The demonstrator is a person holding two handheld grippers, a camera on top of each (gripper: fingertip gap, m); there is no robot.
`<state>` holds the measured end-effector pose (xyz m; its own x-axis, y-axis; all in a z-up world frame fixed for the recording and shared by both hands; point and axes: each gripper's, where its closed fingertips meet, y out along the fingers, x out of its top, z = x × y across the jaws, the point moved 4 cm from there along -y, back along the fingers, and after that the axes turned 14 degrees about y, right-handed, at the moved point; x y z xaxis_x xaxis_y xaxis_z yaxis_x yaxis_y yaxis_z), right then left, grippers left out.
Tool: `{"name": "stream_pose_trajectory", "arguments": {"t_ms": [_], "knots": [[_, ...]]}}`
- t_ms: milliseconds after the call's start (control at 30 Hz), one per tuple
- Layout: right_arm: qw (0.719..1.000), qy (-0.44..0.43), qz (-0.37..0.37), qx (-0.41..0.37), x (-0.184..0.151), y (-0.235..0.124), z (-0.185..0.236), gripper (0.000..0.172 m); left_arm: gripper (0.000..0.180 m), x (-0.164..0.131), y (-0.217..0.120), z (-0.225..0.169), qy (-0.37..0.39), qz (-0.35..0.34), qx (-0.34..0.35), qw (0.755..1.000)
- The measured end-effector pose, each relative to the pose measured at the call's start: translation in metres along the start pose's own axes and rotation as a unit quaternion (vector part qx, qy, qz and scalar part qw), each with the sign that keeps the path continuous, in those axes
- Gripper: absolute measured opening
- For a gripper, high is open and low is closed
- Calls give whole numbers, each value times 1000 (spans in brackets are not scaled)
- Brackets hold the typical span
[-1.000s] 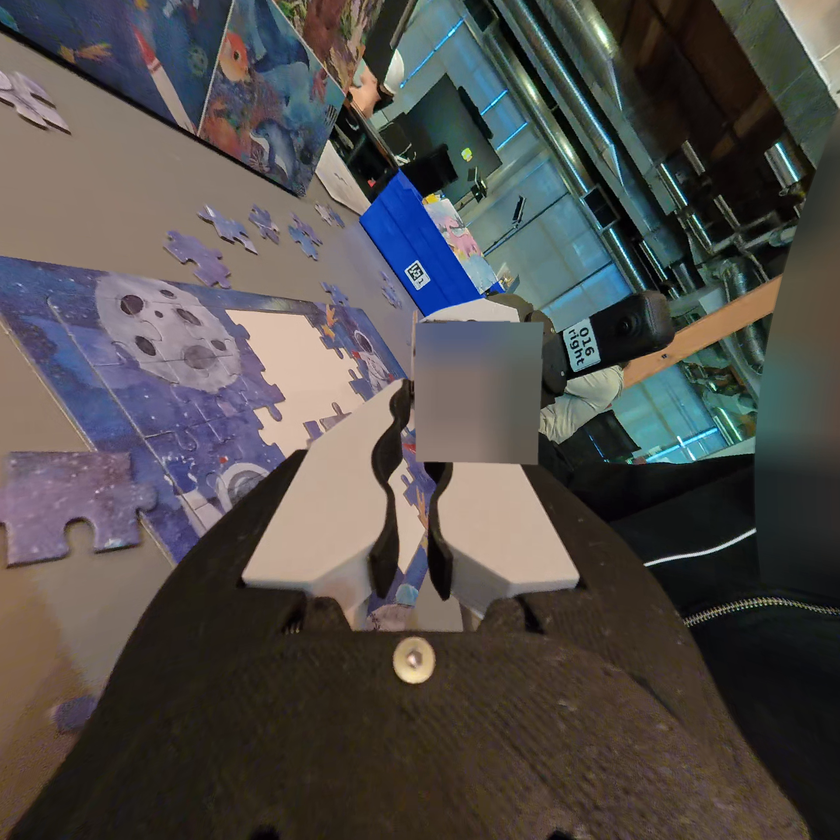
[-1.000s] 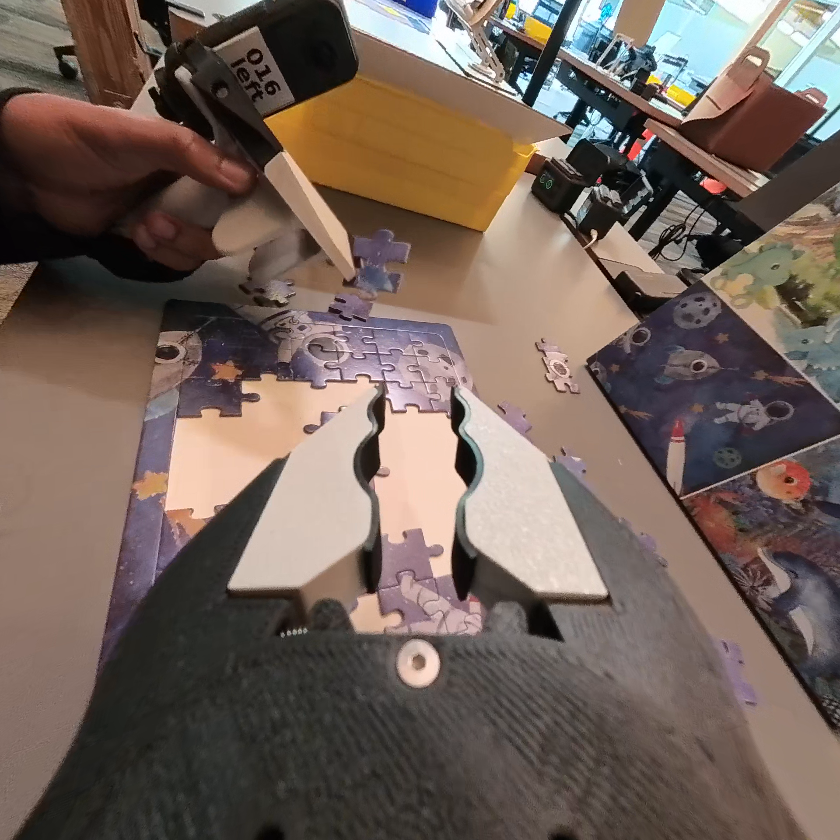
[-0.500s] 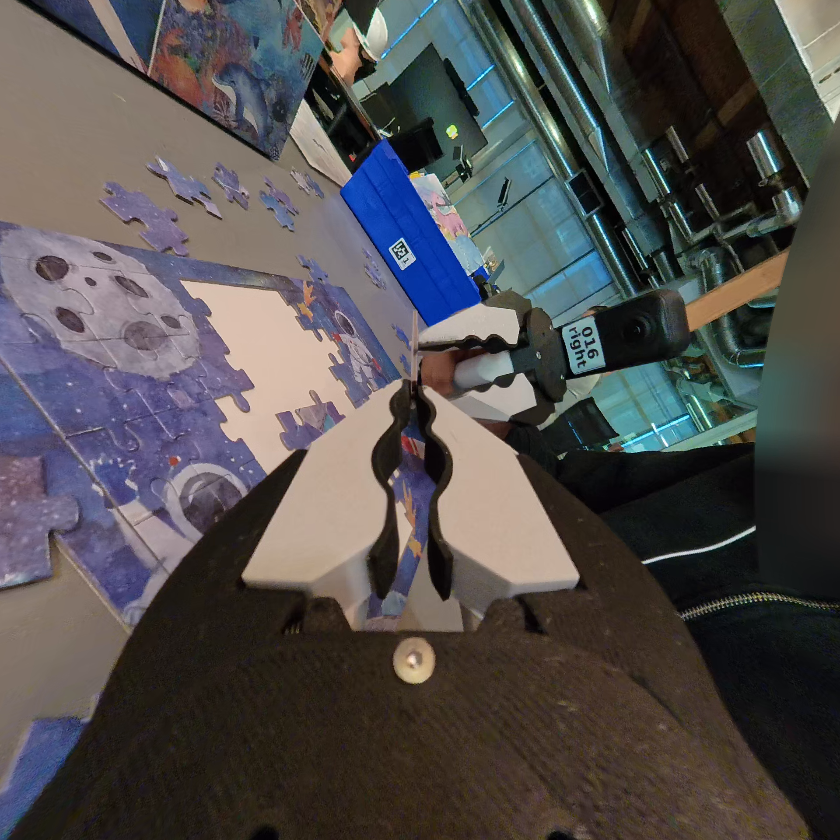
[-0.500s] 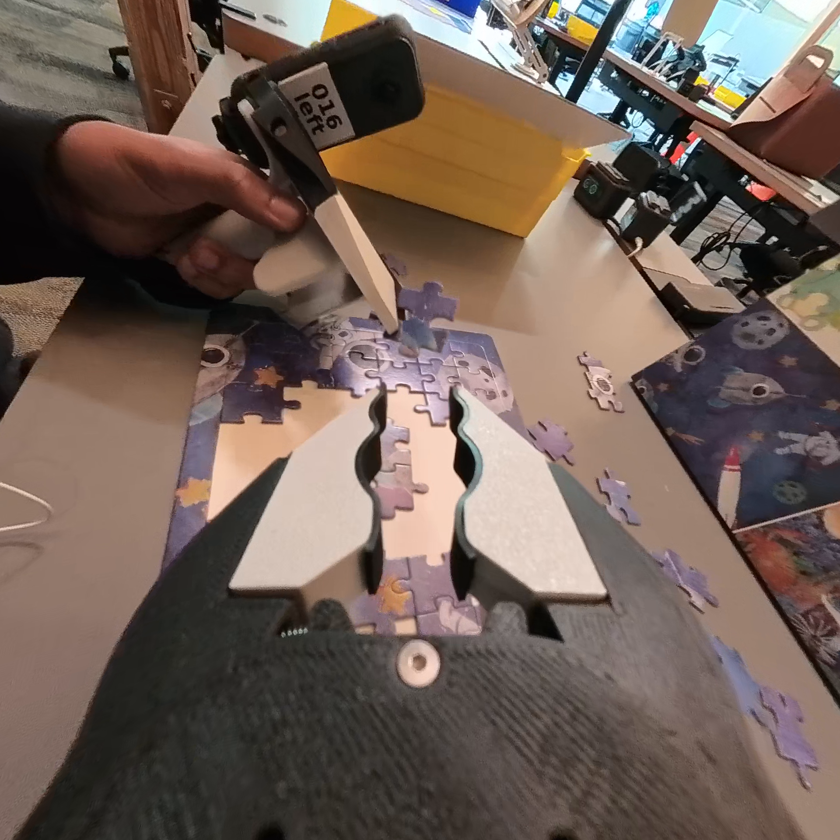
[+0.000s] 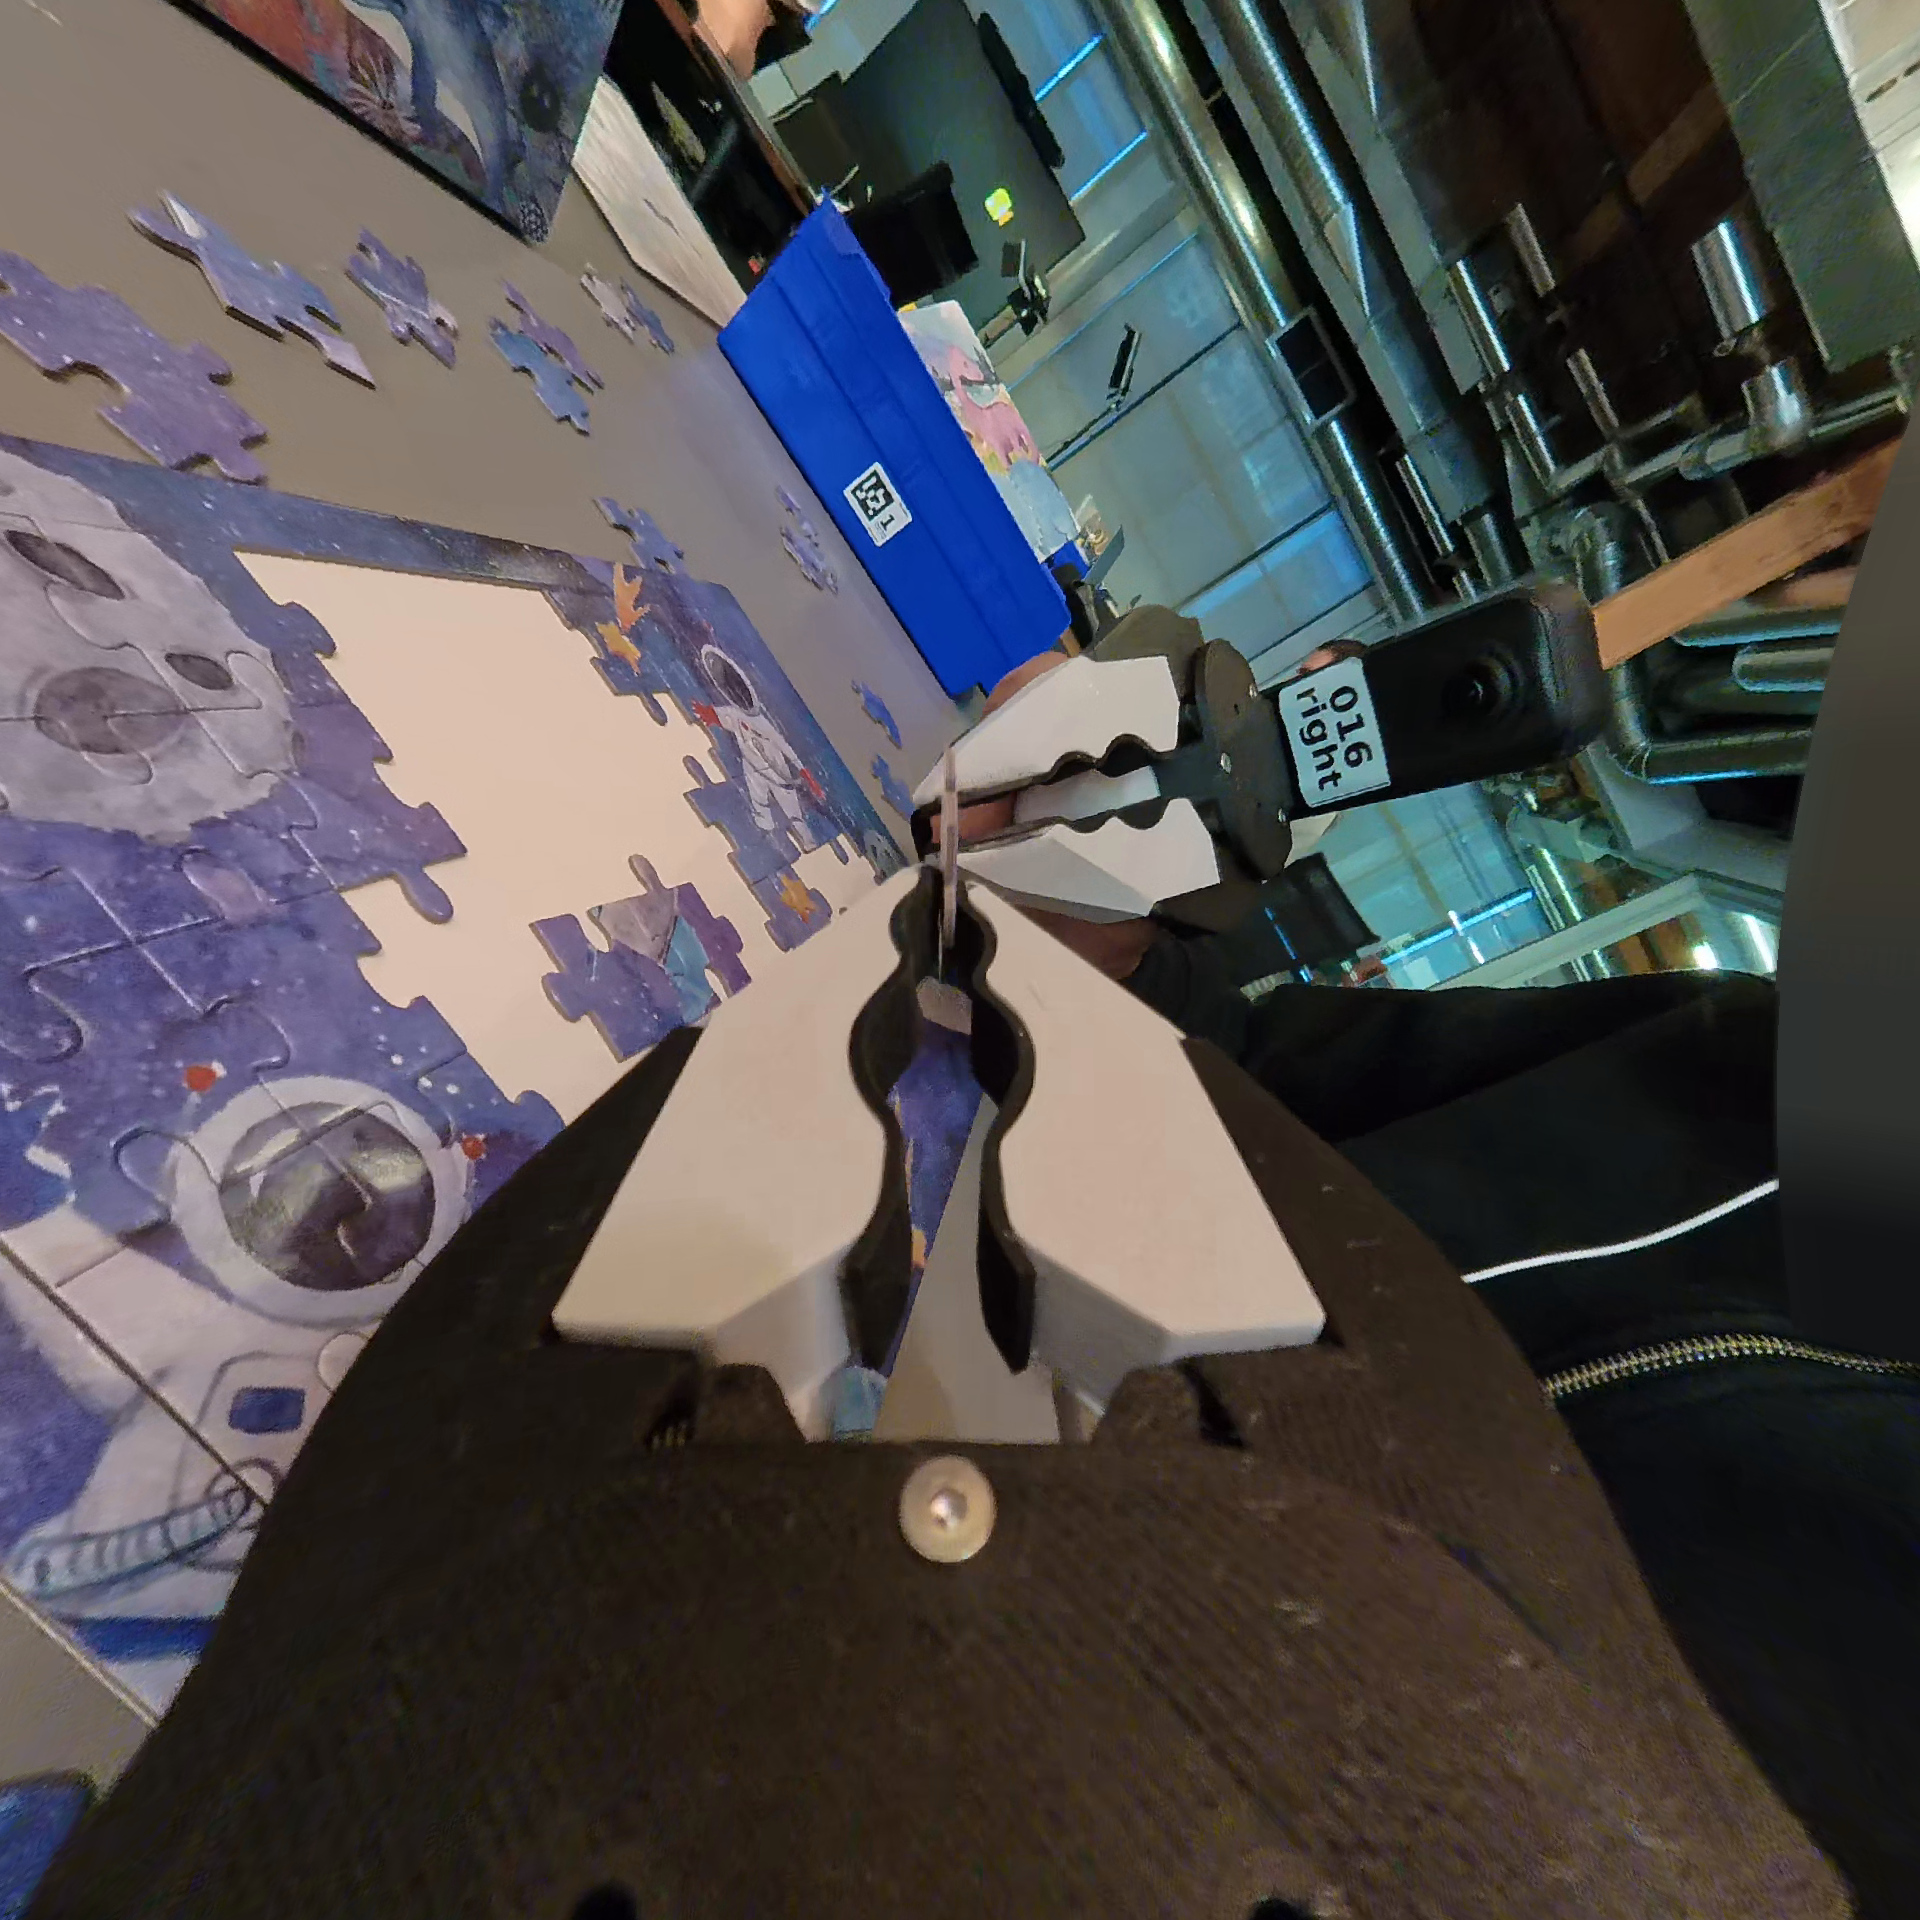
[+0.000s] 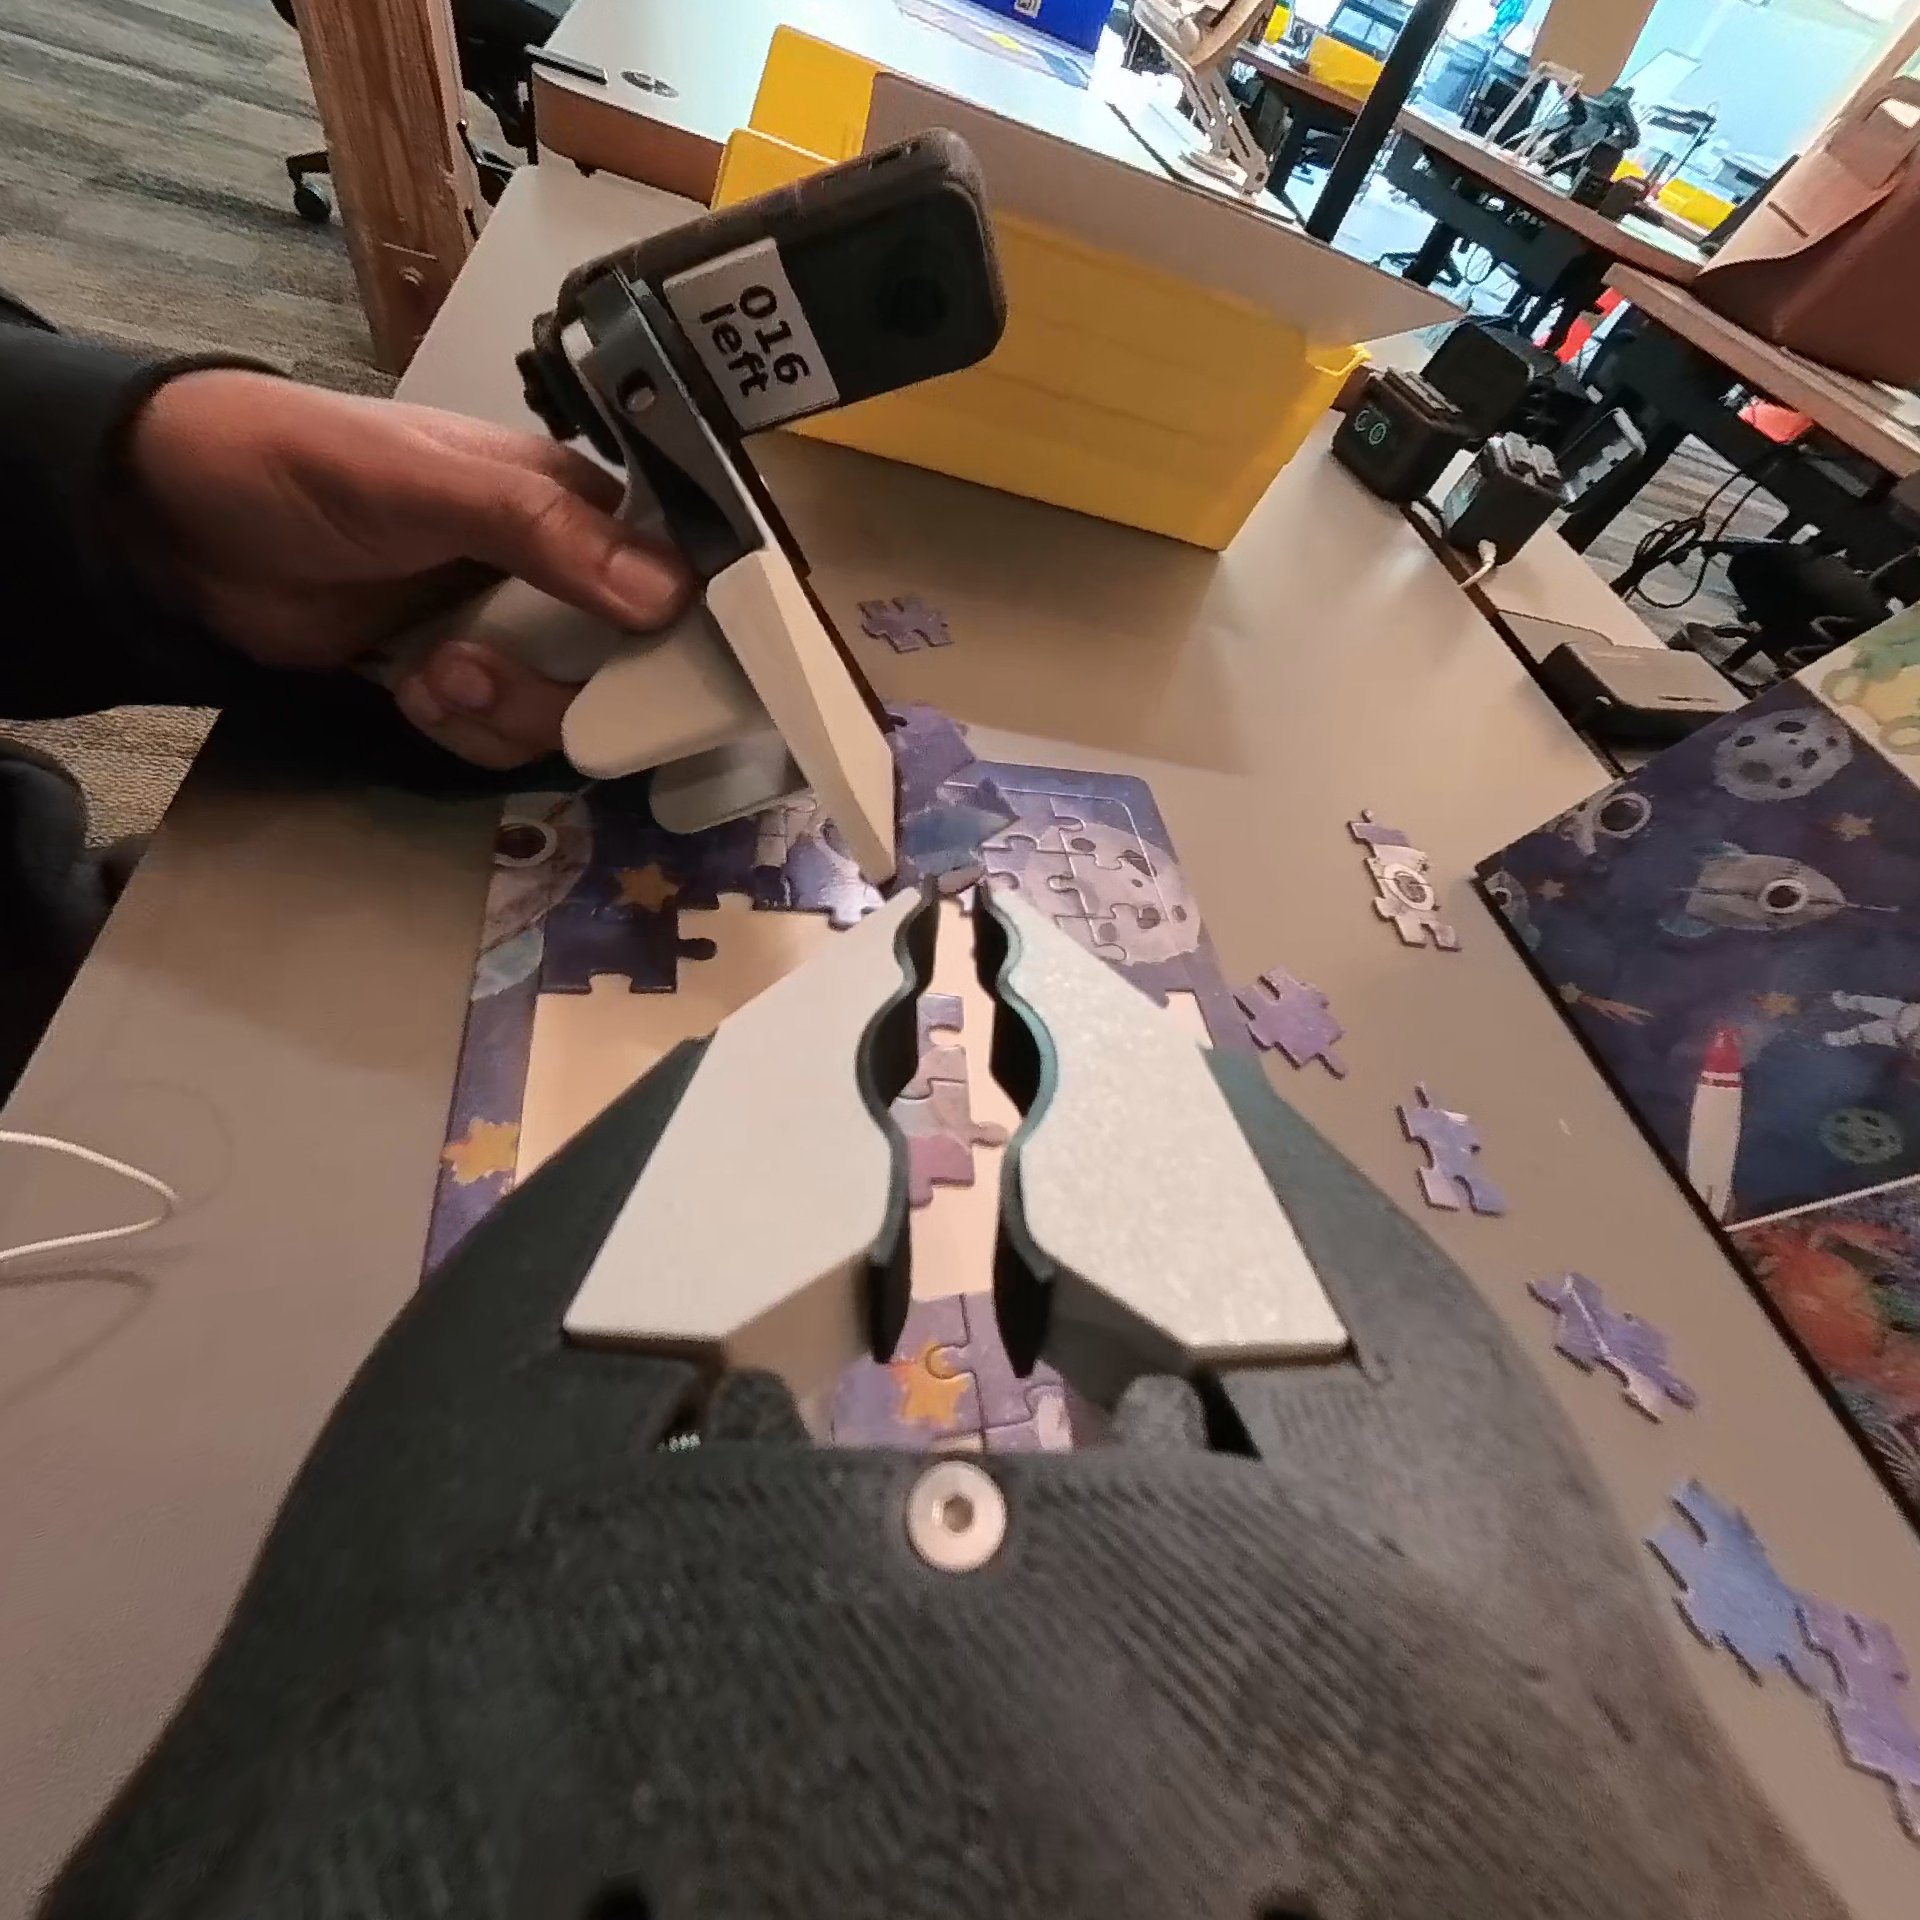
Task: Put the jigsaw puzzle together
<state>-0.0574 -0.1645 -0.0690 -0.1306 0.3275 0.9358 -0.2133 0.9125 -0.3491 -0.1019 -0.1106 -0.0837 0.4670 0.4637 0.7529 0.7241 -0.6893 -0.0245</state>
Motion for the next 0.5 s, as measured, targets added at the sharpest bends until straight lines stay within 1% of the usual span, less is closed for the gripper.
{"name": "stream_pose_trajectory", "arguments": {"t_ms": [500], "knots": [[999, 33, -2, 8, -3, -5, -7, 2, 0, 6, -10, 4, 8, -14, 11, 1000]]}}
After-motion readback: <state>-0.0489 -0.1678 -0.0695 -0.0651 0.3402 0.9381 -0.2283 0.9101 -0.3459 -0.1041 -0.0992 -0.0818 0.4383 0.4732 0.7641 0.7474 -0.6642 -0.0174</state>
